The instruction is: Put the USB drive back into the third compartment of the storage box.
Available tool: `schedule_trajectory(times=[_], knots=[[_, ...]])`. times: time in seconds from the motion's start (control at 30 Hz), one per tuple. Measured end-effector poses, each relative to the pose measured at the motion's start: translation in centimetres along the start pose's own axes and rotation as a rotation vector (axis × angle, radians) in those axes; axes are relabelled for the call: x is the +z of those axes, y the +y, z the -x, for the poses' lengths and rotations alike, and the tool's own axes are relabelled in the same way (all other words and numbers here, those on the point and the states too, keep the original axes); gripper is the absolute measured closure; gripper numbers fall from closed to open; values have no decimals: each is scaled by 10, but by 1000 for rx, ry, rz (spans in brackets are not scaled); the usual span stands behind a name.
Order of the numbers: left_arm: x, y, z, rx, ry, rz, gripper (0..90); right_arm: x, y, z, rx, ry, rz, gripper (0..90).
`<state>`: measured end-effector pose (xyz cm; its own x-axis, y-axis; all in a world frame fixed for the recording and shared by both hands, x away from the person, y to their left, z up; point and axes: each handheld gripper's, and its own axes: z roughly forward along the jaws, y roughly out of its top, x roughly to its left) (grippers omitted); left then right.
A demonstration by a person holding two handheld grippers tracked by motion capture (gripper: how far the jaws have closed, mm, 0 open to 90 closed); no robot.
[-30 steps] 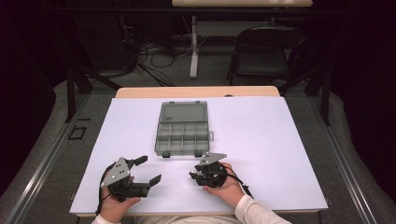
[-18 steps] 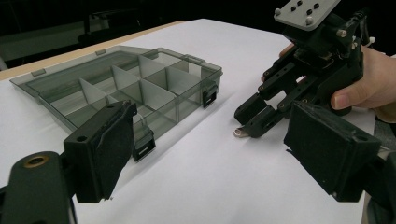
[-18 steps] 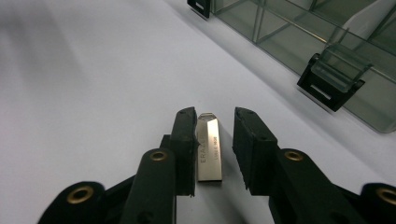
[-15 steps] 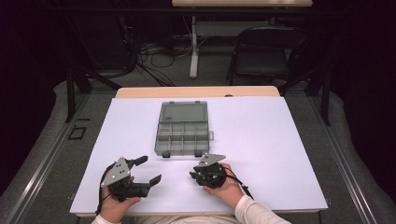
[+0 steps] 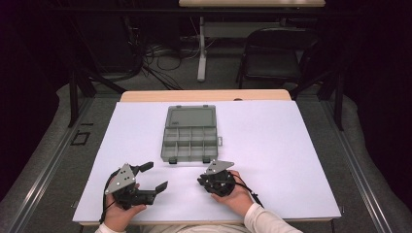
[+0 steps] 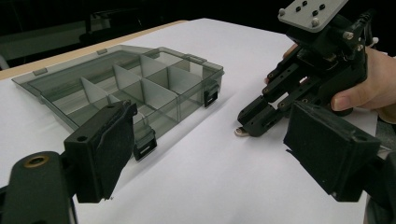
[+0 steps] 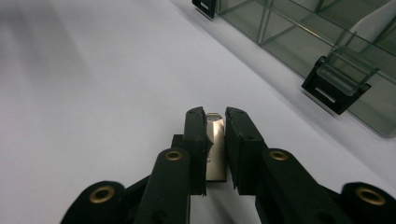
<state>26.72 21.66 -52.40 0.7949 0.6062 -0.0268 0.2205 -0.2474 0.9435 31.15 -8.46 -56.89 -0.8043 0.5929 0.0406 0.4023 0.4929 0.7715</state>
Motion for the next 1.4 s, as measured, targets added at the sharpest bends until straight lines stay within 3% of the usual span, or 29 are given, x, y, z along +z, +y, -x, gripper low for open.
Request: schedule_trajectory(times=[1.4], knots=[[1,0,0,-4,1,-4,158,-17,13,6,40,39,35,798]])
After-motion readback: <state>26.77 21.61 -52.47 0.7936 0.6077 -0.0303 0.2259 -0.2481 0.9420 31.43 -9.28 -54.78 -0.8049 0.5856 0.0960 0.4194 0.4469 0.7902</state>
